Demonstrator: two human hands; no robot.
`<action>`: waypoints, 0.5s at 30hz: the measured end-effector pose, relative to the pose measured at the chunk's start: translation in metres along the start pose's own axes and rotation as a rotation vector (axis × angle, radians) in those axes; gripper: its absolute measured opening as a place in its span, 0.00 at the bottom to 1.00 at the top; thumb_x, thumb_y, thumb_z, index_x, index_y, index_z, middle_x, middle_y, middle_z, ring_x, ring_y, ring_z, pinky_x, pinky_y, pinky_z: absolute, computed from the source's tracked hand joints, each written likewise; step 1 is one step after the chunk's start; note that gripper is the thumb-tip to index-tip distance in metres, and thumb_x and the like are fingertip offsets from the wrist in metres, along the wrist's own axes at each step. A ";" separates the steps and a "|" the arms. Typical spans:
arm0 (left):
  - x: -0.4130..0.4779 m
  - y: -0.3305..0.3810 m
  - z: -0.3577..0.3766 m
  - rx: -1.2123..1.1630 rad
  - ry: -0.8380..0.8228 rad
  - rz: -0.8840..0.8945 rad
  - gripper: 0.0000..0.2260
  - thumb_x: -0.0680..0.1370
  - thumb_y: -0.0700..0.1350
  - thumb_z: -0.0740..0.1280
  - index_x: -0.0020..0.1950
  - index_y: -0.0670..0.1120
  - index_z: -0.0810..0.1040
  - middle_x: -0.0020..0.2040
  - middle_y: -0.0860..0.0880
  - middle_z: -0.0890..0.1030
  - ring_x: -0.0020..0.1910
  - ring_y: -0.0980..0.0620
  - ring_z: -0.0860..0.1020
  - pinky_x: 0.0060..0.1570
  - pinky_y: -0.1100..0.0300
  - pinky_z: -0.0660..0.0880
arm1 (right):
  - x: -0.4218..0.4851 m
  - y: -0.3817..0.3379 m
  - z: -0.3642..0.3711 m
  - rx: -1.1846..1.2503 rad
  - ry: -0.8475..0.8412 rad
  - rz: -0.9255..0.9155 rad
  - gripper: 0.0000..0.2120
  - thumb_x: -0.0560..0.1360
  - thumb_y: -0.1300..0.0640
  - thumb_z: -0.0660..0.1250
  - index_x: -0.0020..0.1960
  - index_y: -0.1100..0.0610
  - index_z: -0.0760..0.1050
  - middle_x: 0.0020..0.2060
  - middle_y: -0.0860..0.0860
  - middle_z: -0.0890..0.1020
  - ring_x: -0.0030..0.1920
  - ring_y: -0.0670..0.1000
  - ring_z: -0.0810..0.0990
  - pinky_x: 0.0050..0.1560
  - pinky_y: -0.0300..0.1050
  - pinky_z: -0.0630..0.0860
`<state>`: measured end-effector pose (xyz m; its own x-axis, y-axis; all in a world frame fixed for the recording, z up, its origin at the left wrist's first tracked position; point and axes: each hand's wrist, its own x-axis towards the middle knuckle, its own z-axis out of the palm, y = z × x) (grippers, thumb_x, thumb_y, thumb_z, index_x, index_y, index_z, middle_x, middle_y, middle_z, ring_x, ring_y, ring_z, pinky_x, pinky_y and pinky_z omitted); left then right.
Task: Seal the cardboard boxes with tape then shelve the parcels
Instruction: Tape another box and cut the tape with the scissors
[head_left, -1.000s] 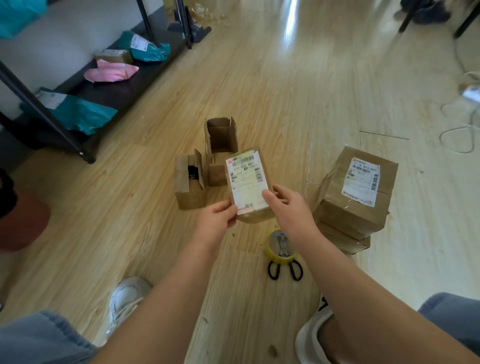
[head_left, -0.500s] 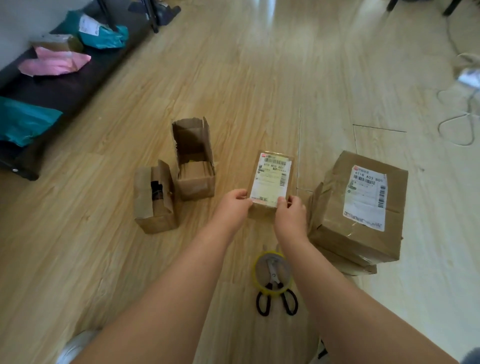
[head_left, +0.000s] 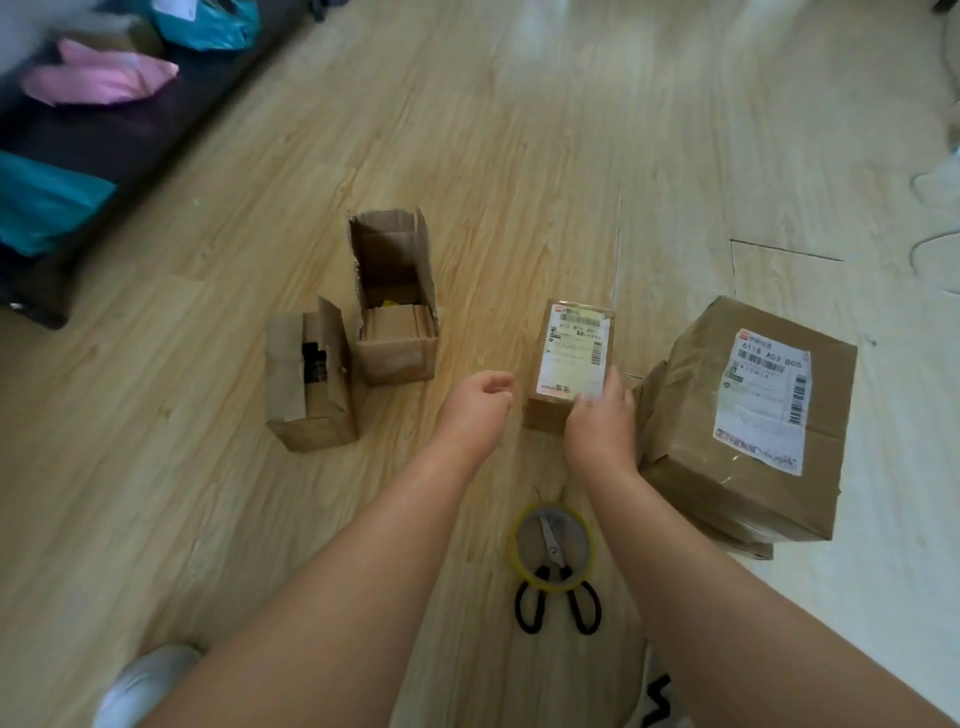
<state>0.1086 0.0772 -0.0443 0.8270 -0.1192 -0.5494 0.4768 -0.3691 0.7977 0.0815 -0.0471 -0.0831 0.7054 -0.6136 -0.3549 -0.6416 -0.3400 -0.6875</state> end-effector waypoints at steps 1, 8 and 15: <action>-0.007 0.001 -0.006 -0.013 0.049 0.036 0.15 0.80 0.35 0.59 0.63 0.47 0.79 0.58 0.50 0.80 0.57 0.51 0.78 0.54 0.57 0.77 | -0.005 -0.004 -0.002 -0.044 0.004 -0.069 0.26 0.84 0.59 0.55 0.81 0.54 0.55 0.78 0.53 0.61 0.76 0.55 0.62 0.73 0.55 0.64; -0.056 -0.019 -0.105 -0.092 0.566 0.140 0.14 0.77 0.32 0.60 0.42 0.48 0.80 0.42 0.50 0.80 0.44 0.53 0.78 0.43 0.59 0.75 | -0.066 -0.059 0.016 0.012 -0.165 -0.340 0.21 0.84 0.54 0.59 0.77 0.50 0.64 0.72 0.49 0.71 0.73 0.51 0.68 0.72 0.52 0.68; -0.029 -0.050 -0.181 0.157 0.628 -0.049 0.13 0.80 0.39 0.63 0.62 0.48 0.78 0.61 0.49 0.80 0.57 0.47 0.77 0.49 0.58 0.71 | -0.102 -0.108 0.069 -0.016 -0.568 -0.270 0.24 0.84 0.47 0.59 0.78 0.53 0.63 0.70 0.51 0.74 0.68 0.51 0.73 0.62 0.45 0.70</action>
<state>0.1148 0.2660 -0.0232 0.8449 0.4456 -0.2961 0.5085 -0.4967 0.7034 0.0998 0.1010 -0.0163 0.8903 -0.0312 -0.4542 -0.4196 -0.4435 -0.7920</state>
